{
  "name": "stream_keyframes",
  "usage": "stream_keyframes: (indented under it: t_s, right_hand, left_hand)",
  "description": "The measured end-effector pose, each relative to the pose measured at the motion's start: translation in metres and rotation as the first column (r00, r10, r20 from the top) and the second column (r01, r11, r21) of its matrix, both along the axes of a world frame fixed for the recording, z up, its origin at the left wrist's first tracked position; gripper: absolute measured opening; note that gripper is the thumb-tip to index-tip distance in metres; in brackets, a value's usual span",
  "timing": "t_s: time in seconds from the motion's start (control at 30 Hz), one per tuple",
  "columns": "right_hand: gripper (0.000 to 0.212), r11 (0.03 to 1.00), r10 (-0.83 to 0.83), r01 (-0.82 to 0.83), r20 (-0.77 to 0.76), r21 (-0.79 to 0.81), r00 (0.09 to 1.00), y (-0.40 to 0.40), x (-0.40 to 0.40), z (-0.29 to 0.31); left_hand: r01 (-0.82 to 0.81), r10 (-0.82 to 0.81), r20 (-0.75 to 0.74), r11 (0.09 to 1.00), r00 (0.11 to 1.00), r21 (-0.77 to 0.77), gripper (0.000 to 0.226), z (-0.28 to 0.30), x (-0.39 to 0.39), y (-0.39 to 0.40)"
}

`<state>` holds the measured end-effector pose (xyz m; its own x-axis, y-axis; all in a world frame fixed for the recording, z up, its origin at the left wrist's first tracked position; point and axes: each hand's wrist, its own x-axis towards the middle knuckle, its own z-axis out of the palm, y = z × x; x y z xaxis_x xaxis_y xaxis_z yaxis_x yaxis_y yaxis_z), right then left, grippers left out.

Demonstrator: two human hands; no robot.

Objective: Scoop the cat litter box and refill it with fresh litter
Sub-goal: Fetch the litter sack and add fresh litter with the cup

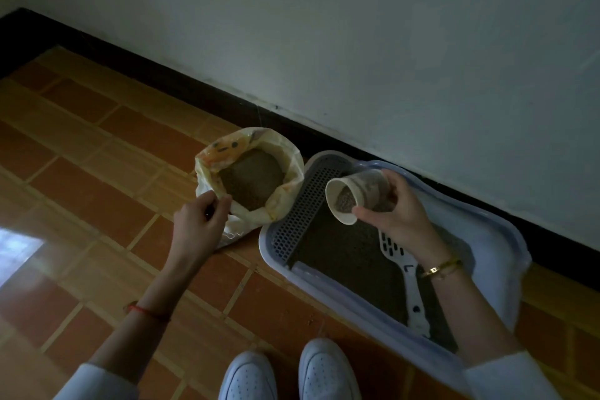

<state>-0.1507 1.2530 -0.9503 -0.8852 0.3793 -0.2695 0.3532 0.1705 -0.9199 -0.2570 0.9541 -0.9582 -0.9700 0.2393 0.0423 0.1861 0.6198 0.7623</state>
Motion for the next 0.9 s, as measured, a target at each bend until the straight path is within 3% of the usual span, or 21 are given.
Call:
stream_keyframes:
  t_s: [0.17,0.37,0.57,0.77,0.83,0.9]
  right_hand:
    - [0.087,0.971,0.059,-0.035,-0.097,0.235,0.994,0.007,0.009,-0.001]
    - [0.098,0.887,0.001,0.063,-0.139,0.457,0.990,0.007,0.008,0.003]
    - [0.101,0.710,0.067,0.090,-0.194,0.698,0.979,0.005,0.008,0.010]
    - [0.103,0.469,0.168,0.013,-0.103,0.883,0.980,-0.001,0.006,0.017]
    - [0.102,0.486,0.172,0.037,-0.137,0.873,0.976,-0.004,0.002,0.022]
    - [0.101,0.589,0.184,0.055,-0.201,0.806,0.962,-0.011,-0.008,0.029]
  left_hand:
    - [-0.005,0.005,-0.004,1.000,1.000,0.004,0.037,0.000,-0.001,0.000]
    - [-0.019,0.019,0.002,1.000,1.000,-0.001,0.037,0.000,0.001,-0.001]
    - [-0.022,0.022,0.026,1.000,0.999,0.010,0.036,-0.001,0.002,-0.001]
    - [-0.019,0.018,0.031,0.999,0.999,0.027,0.035,0.000,0.003,-0.001]
    - [-0.012,0.011,0.032,0.999,0.999,0.035,0.034,-0.001,0.002,-0.002]
    - [-0.005,0.004,0.026,0.999,1.000,0.033,0.035,-0.001,0.002,-0.002]
